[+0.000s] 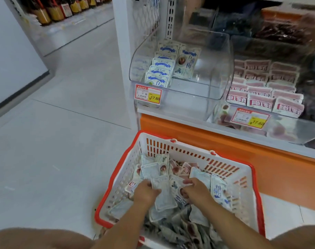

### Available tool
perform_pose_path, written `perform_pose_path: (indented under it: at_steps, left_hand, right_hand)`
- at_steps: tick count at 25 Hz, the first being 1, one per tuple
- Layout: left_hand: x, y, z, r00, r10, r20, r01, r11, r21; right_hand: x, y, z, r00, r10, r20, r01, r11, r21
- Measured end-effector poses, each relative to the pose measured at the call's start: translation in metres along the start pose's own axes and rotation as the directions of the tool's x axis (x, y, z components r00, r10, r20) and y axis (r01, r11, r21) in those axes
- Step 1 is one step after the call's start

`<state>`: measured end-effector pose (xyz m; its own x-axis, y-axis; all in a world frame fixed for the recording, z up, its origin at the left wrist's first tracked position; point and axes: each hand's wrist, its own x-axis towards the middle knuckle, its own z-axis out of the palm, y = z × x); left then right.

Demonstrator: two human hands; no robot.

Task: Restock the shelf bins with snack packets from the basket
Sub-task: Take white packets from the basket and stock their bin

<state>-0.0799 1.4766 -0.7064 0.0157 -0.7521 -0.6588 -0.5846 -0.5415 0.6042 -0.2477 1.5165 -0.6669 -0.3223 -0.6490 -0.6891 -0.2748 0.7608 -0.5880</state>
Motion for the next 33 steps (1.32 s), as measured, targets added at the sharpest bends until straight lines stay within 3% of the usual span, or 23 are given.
perform_pose_path:
  at_steps: [3,6,8,11,12,15,16,19,21,27,29,31,33]
  left_hand:
    - [-0.008,0.017,-0.009,1.0,-0.026,0.004,0.025,0.93,-0.366]
    - [-0.026,0.04,-0.019,0.989,-0.079,0.123,0.138,0.786,-0.603]
    - [-0.032,0.044,-0.027,0.969,-0.112,0.22,0.238,0.666,-0.707]
    - [-0.038,0.05,-0.038,0.951,-0.066,0.303,0.294,0.502,-0.813]
    - [-0.043,0.055,-0.041,0.953,-0.038,0.299,0.276,0.512,-0.813]
    - [-0.042,0.058,-0.043,0.986,0.071,0.152,0.017,0.859,-0.511]
    - [-0.043,0.057,-0.044,0.98,0.129,0.148,-0.058,0.911,-0.409]
    - [-0.041,0.053,-0.045,0.932,0.213,0.293,-0.063,0.893,-0.446]
    - [-0.042,0.053,-0.043,0.931,0.223,0.29,-0.031,0.838,-0.545]
    - [-0.046,0.06,-0.041,0.922,0.259,0.289,-0.022,0.778,-0.628]
    - [-0.047,0.061,-0.042,0.912,0.28,0.3,-0.012,0.75,-0.662]
    - [-0.051,0.066,-0.048,0.907,0.309,0.285,-0.04,0.739,-0.673]
    - [-0.057,0.08,-0.059,0.901,0.352,0.254,-0.114,0.756,-0.644]
  right_hand:
    - [-0.003,-0.004,-0.006,0.99,0.002,0.141,-0.02,0.991,0.13]
    - [-0.007,-0.004,-0.001,0.9,-0.201,0.388,0.158,0.977,0.14]
    - [-0.011,-0.012,-0.002,0.844,-0.311,0.437,0.272,0.95,0.151]
    - [-0.011,-0.02,-0.007,0.82,-0.367,0.438,0.398,0.917,0.023]
    - [-0.01,-0.021,-0.01,0.836,-0.377,0.399,0.404,0.915,0.019]
    - [-0.009,-0.021,-0.022,0.896,-0.348,0.277,0.272,0.921,0.279]
    - [-0.011,-0.022,-0.028,0.901,-0.35,0.258,0.243,0.897,0.368]
    - [-0.016,-0.023,-0.042,0.894,-0.381,0.236,0.224,0.836,0.5]
    - [-0.019,-0.024,-0.043,0.894,-0.38,0.239,0.209,0.824,0.526]
    - [-0.022,-0.029,-0.043,0.89,-0.359,0.281,0.097,0.752,0.652]
    - [-0.031,-0.037,-0.039,0.906,-0.355,0.229,0.174,0.807,0.564]
    - [-0.046,-0.052,-0.035,0.918,-0.396,0.021,0.359,0.85,0.385]
    - [-0.06,-0.069,-0.033,0.87,-0.475,-0.135,0.493,0.823,0.282]
